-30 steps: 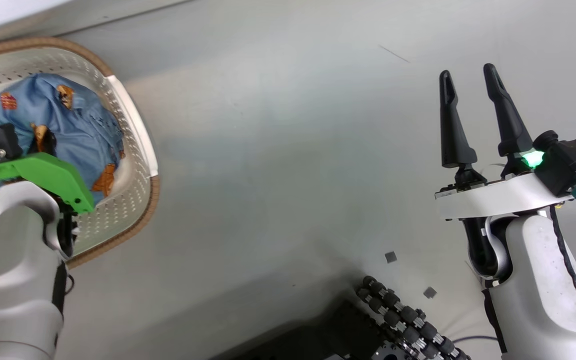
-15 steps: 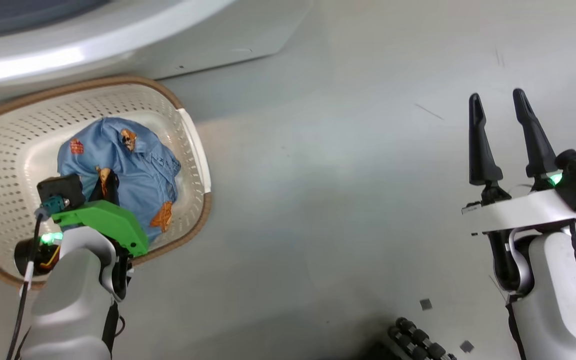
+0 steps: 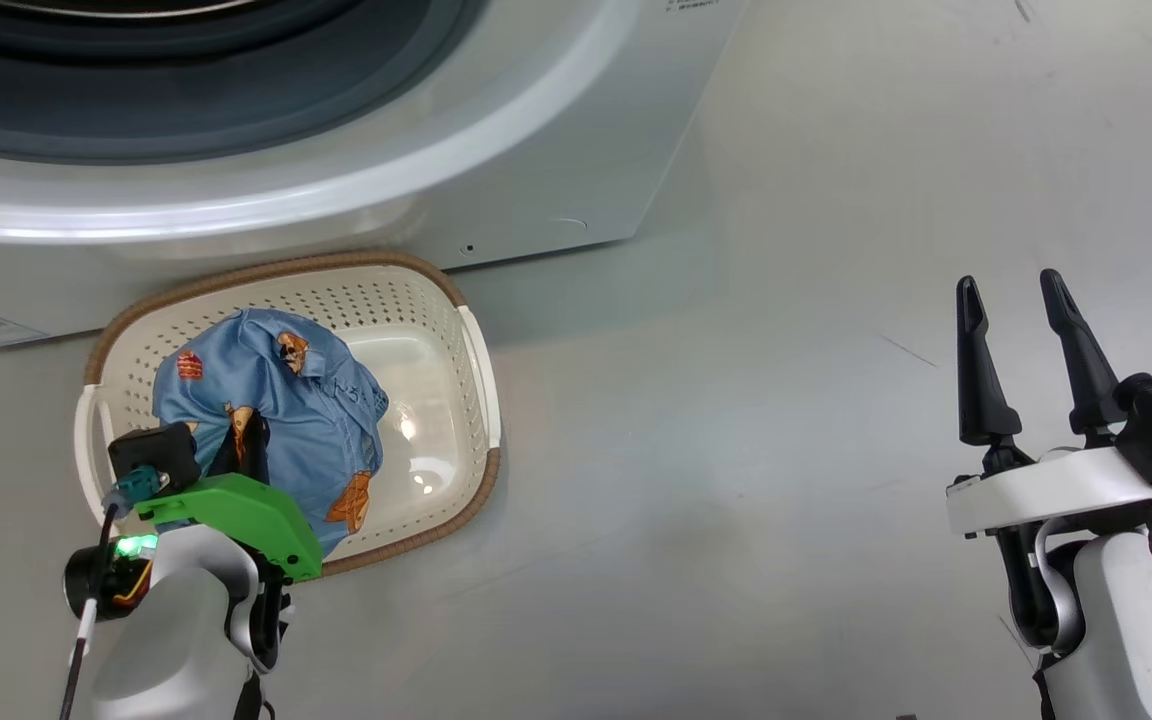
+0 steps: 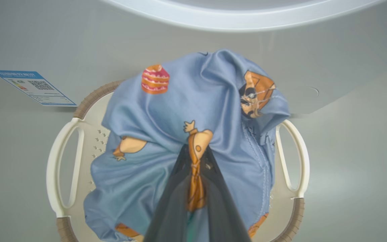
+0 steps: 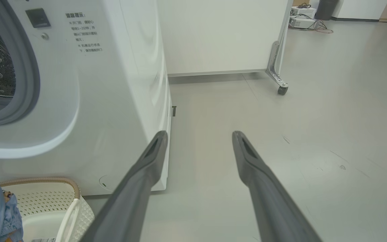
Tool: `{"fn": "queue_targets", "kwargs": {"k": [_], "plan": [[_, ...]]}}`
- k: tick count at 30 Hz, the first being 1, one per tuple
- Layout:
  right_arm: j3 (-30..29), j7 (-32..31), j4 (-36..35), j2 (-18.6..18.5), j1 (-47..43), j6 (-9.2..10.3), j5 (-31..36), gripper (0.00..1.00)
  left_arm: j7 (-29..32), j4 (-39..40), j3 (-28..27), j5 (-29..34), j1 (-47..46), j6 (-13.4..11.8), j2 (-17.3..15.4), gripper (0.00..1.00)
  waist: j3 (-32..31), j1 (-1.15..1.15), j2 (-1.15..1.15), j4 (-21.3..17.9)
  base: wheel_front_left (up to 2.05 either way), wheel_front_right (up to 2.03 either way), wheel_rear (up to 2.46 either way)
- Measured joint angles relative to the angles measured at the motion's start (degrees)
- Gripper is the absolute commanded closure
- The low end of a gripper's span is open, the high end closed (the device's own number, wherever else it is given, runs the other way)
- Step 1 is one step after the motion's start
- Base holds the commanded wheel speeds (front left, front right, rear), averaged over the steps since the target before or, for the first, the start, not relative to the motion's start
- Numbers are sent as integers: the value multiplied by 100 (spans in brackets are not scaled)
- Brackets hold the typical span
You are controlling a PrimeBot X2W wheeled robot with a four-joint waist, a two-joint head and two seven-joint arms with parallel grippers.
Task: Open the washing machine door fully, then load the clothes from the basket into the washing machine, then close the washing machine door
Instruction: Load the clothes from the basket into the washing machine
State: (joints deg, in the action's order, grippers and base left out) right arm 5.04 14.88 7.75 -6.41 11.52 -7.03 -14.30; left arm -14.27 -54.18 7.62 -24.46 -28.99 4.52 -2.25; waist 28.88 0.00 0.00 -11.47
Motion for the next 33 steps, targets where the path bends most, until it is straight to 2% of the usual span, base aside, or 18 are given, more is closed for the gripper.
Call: {"fn": "queue_targets", "kwargs": {"k": [17,23,33], "plan": [[24,0,142,-73,-794,0,18,0,0,866,113,-36,1108,34,38,100,-1446,0,0,485,0,0,0],[93,0,221,-96,-1195,0,18,0,0,1266,211,-290,1552,57,38,100,-1958,0,0,586,0,0,0],[90,0,208,-287,-1668,0,62,0,0,2081,236,-358,2286,-108,35,100,-2766,0,0,658,0,0,0]]}}
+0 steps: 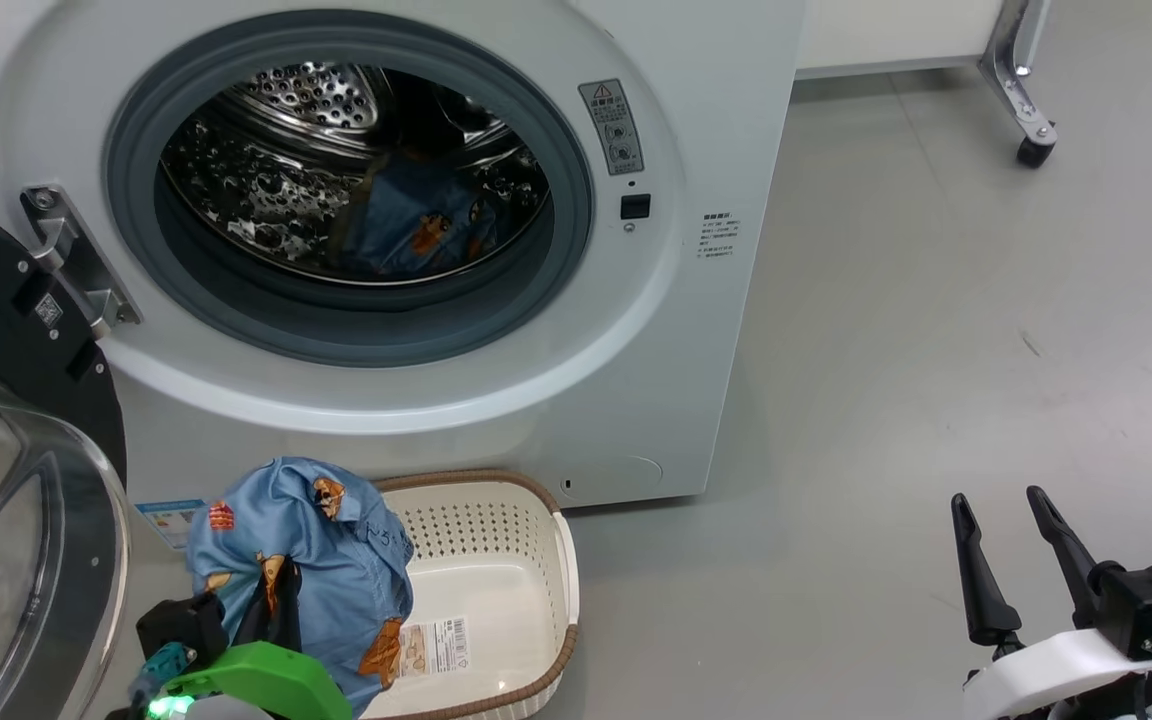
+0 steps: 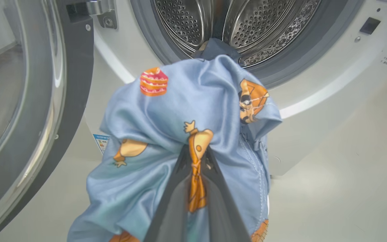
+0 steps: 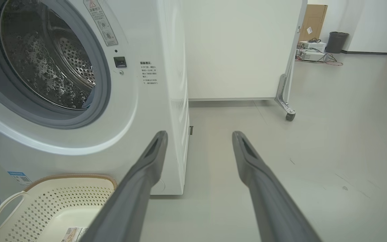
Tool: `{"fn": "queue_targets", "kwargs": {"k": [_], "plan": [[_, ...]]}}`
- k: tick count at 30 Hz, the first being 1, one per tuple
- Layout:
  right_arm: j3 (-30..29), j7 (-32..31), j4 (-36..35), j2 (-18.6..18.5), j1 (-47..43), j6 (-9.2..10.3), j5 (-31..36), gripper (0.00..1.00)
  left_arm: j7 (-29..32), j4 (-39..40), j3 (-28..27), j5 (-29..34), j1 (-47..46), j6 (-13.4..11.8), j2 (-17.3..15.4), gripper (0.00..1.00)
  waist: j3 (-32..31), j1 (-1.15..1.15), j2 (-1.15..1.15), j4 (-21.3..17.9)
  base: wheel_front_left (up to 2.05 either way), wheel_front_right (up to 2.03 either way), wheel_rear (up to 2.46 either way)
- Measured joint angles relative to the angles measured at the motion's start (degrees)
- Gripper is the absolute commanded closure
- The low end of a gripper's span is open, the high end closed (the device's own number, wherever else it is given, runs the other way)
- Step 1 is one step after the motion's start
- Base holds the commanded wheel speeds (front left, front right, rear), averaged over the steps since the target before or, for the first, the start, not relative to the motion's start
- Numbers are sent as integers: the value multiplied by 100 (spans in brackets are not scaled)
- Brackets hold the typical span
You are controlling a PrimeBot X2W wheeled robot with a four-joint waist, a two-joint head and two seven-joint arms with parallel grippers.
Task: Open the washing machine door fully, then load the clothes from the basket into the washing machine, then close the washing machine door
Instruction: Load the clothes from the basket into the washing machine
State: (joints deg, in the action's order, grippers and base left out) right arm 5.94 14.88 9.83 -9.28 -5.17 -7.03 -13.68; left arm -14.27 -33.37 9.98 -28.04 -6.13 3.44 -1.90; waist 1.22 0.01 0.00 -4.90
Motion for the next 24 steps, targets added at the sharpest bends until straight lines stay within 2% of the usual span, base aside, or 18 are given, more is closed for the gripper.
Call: {"fn": "queue_targets", "kwargs": {"k": [9,24], "plan": [[49,0,-86,-111,-138,0,73,0,0,644,101,86,405,-107,-3,100,-374,0,0,5,0,0,0],[135,0,-169,-147,-202,0,180,0,0,1427,88,255,901,-345,-13,100,-471,0,0,113,0,0,0]]}}
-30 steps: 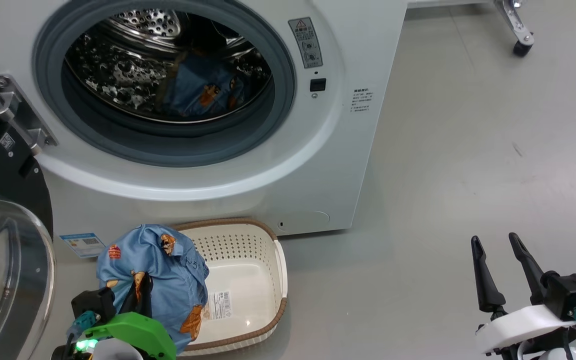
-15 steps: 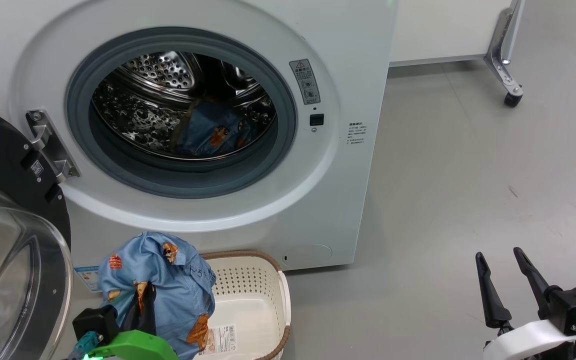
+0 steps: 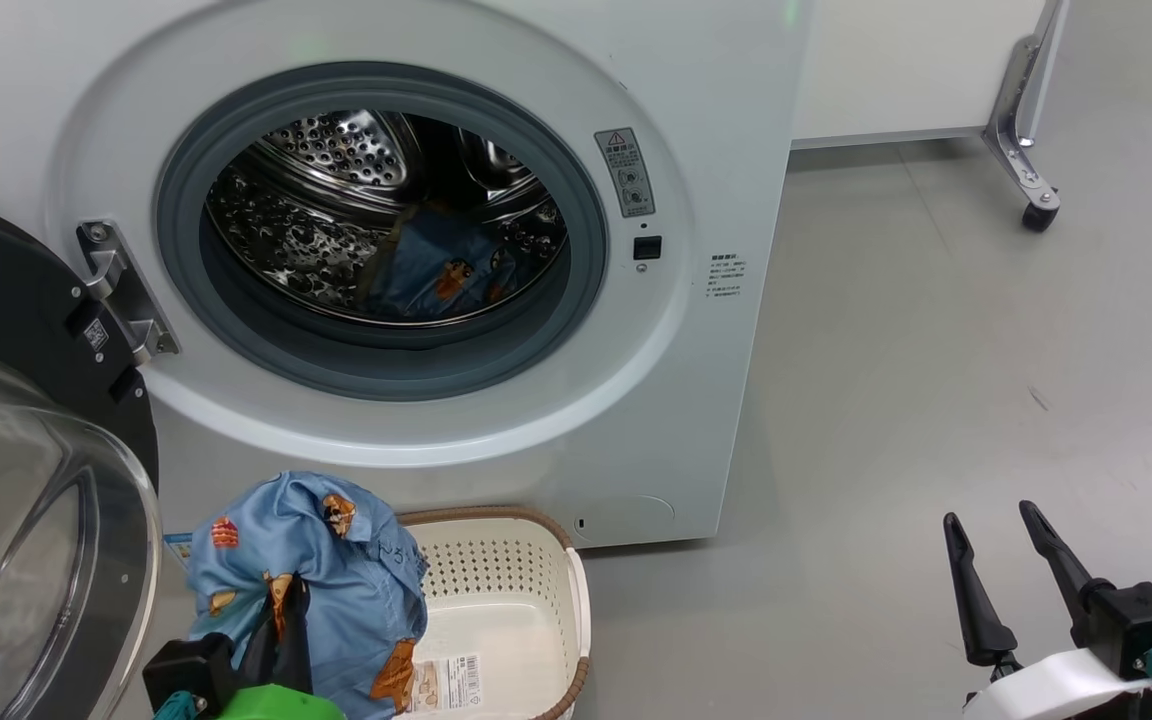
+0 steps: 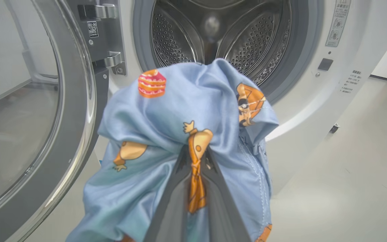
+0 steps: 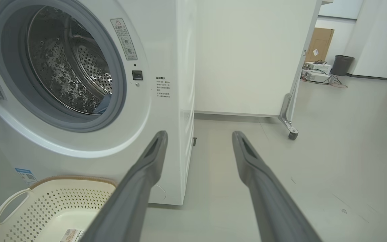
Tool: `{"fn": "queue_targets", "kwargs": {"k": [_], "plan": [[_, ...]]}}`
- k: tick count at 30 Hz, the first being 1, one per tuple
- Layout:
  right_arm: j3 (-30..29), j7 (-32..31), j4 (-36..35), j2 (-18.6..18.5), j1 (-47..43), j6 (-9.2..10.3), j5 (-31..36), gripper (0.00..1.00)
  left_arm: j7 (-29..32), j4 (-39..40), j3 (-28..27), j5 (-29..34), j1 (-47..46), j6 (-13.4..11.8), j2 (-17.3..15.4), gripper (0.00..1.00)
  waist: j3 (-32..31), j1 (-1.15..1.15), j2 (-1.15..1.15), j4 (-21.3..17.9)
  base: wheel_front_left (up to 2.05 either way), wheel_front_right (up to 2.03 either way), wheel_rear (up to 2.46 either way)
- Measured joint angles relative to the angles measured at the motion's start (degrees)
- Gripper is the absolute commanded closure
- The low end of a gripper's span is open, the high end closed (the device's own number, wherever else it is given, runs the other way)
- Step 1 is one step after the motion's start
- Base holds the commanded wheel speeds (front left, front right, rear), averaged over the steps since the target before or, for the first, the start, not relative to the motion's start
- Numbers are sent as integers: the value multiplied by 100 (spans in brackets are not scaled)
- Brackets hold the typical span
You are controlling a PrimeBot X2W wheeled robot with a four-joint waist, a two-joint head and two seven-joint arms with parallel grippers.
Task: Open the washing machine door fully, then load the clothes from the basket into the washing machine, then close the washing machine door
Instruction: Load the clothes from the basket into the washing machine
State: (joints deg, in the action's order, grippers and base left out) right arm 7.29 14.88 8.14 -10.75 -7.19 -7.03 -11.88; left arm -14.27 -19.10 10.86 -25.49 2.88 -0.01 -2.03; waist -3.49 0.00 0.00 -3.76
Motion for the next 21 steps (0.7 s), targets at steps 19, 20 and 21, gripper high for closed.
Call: {"fn": "queue_targets", "kwargs": {"k": [19,20,21], "plan": [[90,0,-32,68,-38,0,0,0,0,761,53,290,337,-112,-37,100,70,0,0,29,0,0,0],[112,0,-40,64,-38,0,1,0,0,823,57,293,342,-113,-38,100,84,0,0,22,0,0,0],[132,0,-45,65,-38,0,2,0,0,876,66,316,343,-113,-40,100,101,0,0,13,0,0,0]]}}
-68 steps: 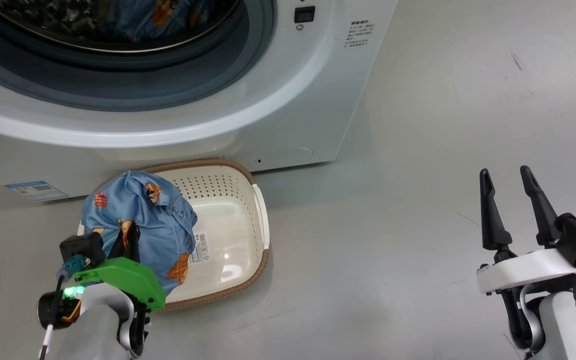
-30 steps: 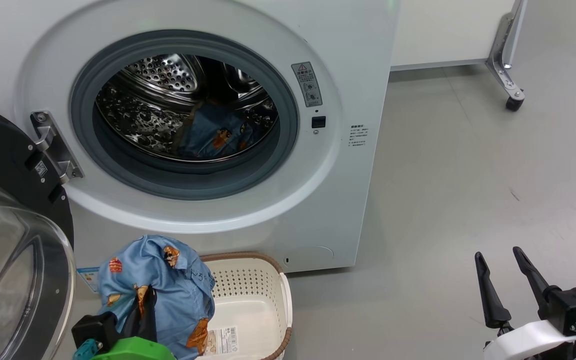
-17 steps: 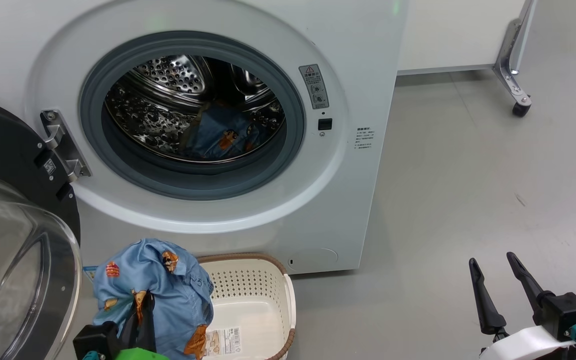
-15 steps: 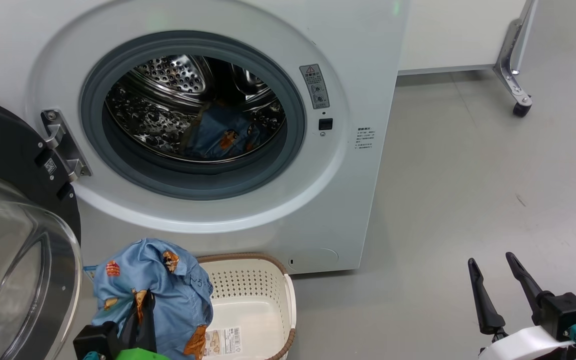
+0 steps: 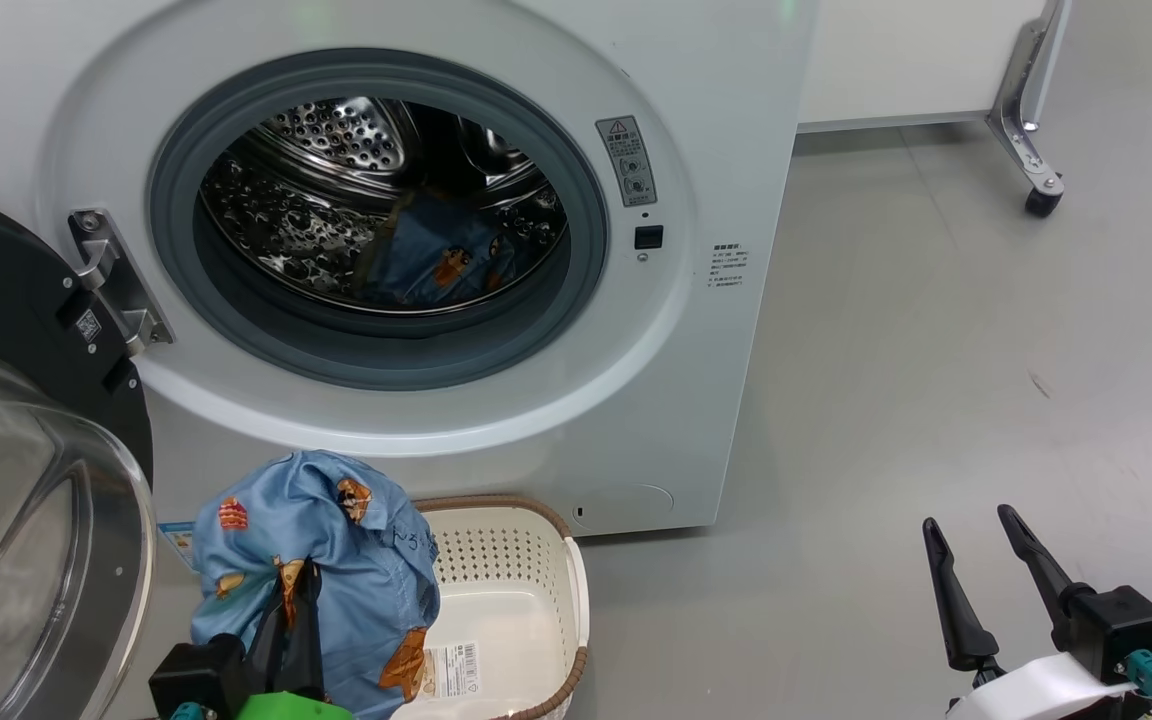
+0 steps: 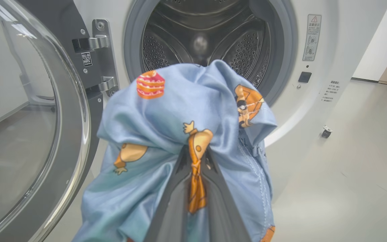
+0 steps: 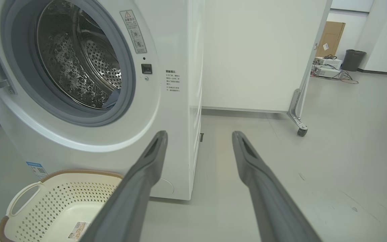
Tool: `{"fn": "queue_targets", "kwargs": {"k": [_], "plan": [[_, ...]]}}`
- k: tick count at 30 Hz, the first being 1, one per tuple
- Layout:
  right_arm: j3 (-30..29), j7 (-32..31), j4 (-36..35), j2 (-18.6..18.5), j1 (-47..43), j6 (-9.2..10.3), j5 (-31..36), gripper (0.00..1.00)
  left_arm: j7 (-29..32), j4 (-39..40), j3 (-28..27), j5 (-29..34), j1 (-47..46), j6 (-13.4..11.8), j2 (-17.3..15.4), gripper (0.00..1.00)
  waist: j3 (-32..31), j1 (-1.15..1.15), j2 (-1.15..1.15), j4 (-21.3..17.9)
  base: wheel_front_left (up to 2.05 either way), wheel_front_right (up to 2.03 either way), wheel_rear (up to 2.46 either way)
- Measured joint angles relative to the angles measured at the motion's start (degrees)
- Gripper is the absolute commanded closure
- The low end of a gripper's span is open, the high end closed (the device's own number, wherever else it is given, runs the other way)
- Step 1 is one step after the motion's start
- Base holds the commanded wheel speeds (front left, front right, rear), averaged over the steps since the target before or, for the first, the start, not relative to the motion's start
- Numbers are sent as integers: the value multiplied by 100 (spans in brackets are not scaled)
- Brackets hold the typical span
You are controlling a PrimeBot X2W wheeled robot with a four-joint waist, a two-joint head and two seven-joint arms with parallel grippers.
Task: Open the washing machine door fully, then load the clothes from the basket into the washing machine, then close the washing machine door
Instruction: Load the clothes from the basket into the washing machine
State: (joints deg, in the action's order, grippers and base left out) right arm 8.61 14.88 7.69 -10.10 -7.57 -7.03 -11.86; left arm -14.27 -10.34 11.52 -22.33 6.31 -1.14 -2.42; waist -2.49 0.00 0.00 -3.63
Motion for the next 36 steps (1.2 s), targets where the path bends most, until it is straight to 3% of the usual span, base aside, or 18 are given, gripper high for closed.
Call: {"fn": "queue_targets", "kwargs": {"k": [11,18,36], "plan": [[187,0,-19,120,5,0,40,0,63,437,207,214,-205,0,-12,100,245,0,0,-200,0,0,0],[292,0,-99,297,138,0,38,0,260,612,132,336,-684,-147,-103,100,596,0,0,-402,0,0,0],[761,0,21,642,974,0,-1,0,715,750,-758,720,-2391,-352,-918,100,1863,-1,0,-1333,0,0,0]]}}
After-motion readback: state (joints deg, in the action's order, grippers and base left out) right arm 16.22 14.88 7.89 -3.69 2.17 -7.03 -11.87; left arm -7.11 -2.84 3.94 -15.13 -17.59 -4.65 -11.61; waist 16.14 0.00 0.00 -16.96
